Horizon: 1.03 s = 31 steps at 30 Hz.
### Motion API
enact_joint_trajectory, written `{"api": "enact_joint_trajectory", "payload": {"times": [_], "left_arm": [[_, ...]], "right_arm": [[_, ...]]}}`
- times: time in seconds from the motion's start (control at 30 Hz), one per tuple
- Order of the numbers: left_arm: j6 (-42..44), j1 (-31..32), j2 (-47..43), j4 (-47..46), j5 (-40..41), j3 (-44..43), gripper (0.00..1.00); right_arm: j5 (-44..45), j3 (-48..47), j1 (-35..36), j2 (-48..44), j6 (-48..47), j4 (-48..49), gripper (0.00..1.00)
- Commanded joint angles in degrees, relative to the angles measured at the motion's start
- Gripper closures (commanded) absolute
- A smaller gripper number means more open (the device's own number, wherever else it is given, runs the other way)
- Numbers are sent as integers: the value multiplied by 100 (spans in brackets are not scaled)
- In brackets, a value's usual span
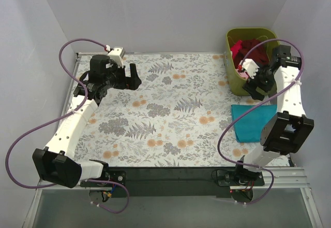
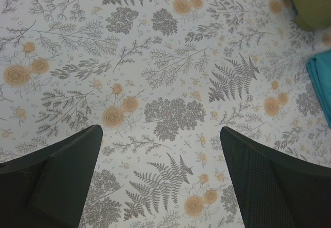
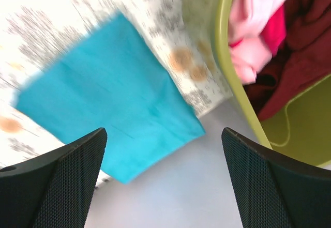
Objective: Fold and stack the t-shirts
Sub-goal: Neatly place the folded tshirt to the corner, then reset both grippers
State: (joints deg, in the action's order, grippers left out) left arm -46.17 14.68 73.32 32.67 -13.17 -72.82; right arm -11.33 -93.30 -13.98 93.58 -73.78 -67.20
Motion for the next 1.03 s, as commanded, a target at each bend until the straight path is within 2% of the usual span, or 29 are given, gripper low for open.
{"api": "enact_joint_trajectory", "payload": {"times": [0.0, 0.17, 0.23, 0.27, 0.5, 0.77, 1.0], "left_arm": [[309, -35, 85, 626, -229, -408, 2], [522, -35, 131, 1400, -818, -163, 2], [522, -35, 34, 1462, -898, 179, 2], [513, -35, -88, 1462, -950, 293, 2], [363, -44, -485, 1339, -872, 1084, 2], [214, -404, -986, 1304, -863, 1586, 2], [38, -668, -1048, 1330, -924, 1534, 2]], "right_arm": [[-448, -409, 560, -348, 1618, -821, 2], [-1326, 65, 1081, -884, 3672, -795, 2], [-1862, 485, 1213, -981, 4019, -760, 2], [-1986, 723, 1231, -1165, 4316, -446, 2], [-2110, 2139, 1389, -1869, 4635, 268, 2], [-2110, 2746, 1591, -2353, 4873, 682, 2], [-2014, 2852, 1591, -2617, 4908, 743, 2]]}}
